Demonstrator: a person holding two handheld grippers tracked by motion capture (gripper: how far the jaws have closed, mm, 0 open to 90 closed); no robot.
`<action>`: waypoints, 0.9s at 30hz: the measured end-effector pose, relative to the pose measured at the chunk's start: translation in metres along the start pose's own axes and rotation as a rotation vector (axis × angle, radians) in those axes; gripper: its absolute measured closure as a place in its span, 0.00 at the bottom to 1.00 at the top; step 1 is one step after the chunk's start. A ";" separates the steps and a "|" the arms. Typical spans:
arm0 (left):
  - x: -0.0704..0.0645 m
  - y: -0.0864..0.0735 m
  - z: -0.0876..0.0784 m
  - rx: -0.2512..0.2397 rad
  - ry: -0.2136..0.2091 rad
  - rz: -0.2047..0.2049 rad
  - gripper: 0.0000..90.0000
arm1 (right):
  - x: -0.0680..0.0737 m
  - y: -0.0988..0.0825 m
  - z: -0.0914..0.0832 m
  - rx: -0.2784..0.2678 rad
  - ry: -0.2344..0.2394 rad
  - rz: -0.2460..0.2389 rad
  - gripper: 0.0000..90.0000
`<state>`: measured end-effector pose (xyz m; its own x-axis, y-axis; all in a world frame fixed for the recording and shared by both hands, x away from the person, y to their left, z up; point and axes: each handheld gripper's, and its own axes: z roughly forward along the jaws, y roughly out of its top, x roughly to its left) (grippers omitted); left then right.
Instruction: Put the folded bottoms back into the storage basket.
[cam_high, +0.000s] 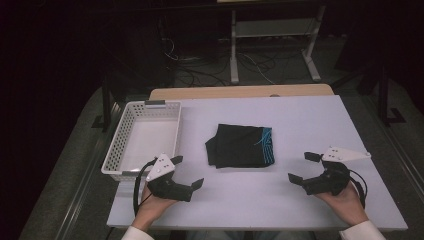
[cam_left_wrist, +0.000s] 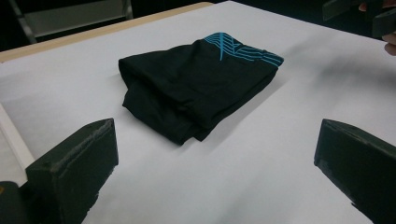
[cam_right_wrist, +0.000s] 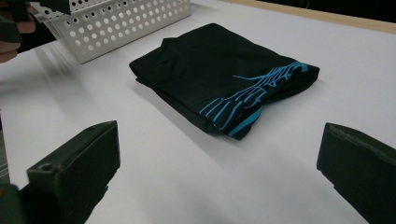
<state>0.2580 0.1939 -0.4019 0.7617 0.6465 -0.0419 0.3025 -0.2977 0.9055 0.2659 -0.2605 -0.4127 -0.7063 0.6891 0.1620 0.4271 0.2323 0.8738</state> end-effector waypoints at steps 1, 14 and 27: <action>0.000 0.000 0.000 0.000 0.000 0.000 0.00 | 0.000 0.000 0.000 0.000 0.000 0.000 0.00; 0.001 0.016 0.001 0.000 -0.007 -0.008 0.00 | 0.004 0.011 0.006 0.023 0.001 -0.003 0.00; 0.006 0.042 0.006 0.027 -0.029 0.026 0.00 | 0.004 0.031 0.007 0.028 0.026 0.010 0.00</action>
<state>0.2787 0.1807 -0.3670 0.7856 0.6179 -0.0314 0.2976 -0.3328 0.8948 0.2804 -0.2457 -0.3888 -0.7165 0.6732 0.1827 0.4496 0.2454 0.8588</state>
